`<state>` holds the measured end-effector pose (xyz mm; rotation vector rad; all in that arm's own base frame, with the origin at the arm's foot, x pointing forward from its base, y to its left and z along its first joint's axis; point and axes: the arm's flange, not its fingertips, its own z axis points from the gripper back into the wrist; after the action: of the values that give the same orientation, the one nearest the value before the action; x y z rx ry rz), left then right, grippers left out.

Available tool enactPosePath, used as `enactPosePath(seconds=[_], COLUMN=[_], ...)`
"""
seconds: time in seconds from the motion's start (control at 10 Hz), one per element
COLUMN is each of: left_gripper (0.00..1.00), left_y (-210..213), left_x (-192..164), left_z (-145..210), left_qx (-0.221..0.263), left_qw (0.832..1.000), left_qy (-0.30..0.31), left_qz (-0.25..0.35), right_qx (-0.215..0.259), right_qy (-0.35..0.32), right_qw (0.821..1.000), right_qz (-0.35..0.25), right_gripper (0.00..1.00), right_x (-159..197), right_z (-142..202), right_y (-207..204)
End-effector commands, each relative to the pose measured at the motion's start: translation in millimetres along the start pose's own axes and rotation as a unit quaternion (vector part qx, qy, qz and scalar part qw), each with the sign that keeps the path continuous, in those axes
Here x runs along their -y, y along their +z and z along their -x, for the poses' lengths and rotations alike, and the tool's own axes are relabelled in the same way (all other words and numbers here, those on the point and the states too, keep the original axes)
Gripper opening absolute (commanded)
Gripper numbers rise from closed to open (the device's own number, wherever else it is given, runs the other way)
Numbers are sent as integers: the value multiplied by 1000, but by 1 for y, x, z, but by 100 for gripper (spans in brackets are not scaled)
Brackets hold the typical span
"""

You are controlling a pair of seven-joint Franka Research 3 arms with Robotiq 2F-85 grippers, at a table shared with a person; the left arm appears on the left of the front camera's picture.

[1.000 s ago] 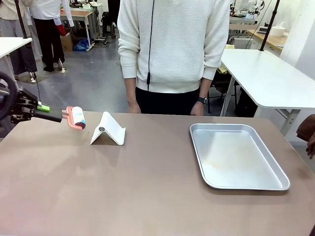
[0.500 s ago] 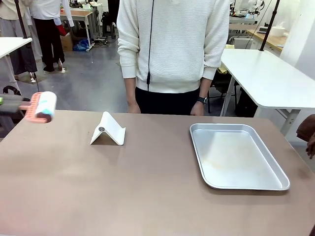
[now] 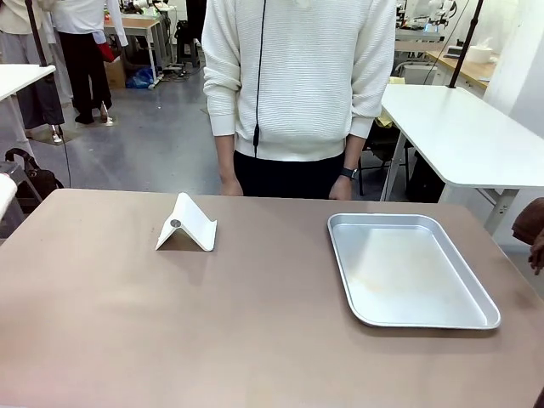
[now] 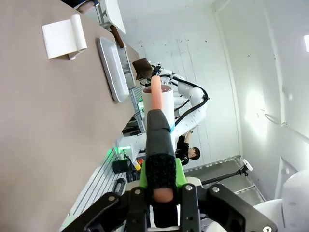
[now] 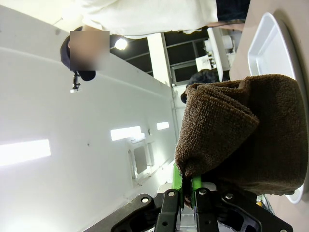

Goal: Clean the surface of the table.
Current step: Clean the area not pointed to by the person, then return the Lint Roller and towel to their original positions.

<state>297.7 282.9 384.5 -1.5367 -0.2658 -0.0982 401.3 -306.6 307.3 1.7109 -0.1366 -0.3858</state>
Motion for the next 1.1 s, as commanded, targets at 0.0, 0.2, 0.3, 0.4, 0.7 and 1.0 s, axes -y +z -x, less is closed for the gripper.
enactPosePath(seconds=[0.0,0.2,0.3,0.4,0.7,1.0], left_gripper=[22,22,22,22,22,22], left_y=[44,66,1,1,1,1], left_x=[-11,-24,-35,-35,-35,-35], left_z=[1,3,5,5,5,5], left_qx=[-5,16,6,6,6,6], left_qw=[1000,999,1000,1000,1000,1000], left_qy=[-12,20,5,5,5,5], left_qz=[27,48,11,11,11,11], right_qx=[-3,-3,-3,-3,-3,-3], right_qy=[-2,-2,-2,-2,-2,-2], right_qw=[1000,1000,1000,1000,1000,1000], right_qz=[-4,-4,-4,-4,-4,-4], right_gripper=[8,8,8,8,8,8], right_x=[-6,-6,-6,-6,-6,-6], right_z=[2,2,2,2,2,2], right_y=[0,0,0,0,0,0])
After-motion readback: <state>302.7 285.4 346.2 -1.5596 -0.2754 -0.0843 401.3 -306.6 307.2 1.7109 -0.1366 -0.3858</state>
